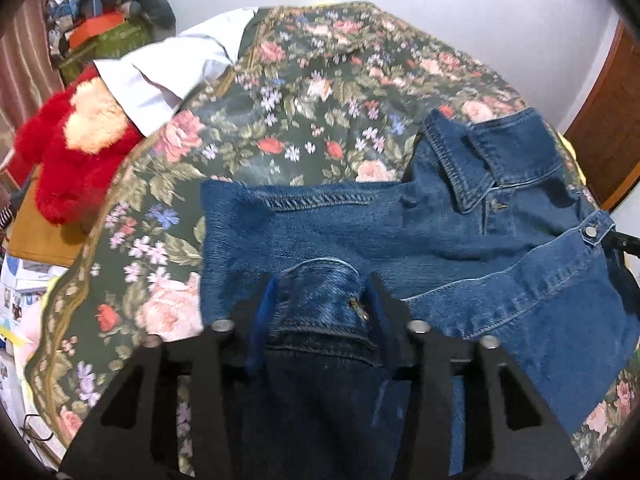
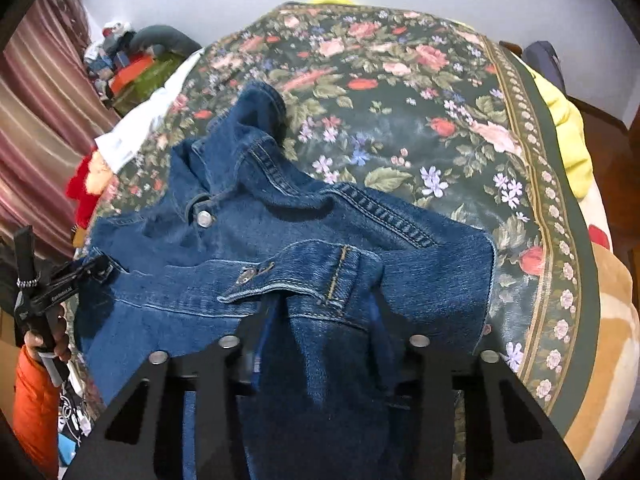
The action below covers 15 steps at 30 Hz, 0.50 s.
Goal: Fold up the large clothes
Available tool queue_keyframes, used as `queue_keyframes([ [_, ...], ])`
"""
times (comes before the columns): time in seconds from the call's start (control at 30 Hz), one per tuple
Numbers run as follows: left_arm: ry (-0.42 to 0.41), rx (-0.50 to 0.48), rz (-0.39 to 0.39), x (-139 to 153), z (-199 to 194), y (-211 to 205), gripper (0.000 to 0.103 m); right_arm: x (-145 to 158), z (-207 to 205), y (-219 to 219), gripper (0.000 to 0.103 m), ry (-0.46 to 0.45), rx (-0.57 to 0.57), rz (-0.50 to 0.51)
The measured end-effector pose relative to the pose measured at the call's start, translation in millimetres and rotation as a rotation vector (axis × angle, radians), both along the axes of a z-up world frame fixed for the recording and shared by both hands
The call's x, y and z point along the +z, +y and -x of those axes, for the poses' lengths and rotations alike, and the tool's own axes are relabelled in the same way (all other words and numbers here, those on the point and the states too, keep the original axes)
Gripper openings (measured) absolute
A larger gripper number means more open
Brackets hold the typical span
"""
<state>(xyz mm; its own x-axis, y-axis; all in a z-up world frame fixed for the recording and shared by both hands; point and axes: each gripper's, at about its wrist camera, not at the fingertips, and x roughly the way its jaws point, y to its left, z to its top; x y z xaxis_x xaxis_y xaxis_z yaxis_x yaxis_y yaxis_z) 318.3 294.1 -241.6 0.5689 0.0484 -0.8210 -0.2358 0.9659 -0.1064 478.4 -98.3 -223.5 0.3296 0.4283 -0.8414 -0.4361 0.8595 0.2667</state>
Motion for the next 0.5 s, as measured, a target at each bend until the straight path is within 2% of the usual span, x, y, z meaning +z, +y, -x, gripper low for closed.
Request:
queue_keyframes([
  [0.07,0.036,0.018,-0.032,1,-1,-1,0.029,8,5,-1,0.030,-0.028,-0.001,-0.016],
  [0.13,0.061,0.037,-0.051,8,-1,-4,0.025,17,11,-2,0.026,-0.052,0.007,-0.022],
  [0.17,0.050,0.039,-0.055,14,0,-5,0.024,22,14,1,0.026,-0.070,0.022,-0.020],
  [0.37,-0.142,0.025,-0.137,85,13,-21,0.024,66,27,10,0.019,-0.217,0.046,-0.025],
  [0.43,-0.155,0.040,-0.159,93,2,-19,0.024,81,25,9,0.019,-0.253,0.042,-0.037],
  [0.5,-0.152,0.078,-0.130,95,-15,-9,0.024,90,15,11,0.019,-0.279,0.024,-0.021],
])
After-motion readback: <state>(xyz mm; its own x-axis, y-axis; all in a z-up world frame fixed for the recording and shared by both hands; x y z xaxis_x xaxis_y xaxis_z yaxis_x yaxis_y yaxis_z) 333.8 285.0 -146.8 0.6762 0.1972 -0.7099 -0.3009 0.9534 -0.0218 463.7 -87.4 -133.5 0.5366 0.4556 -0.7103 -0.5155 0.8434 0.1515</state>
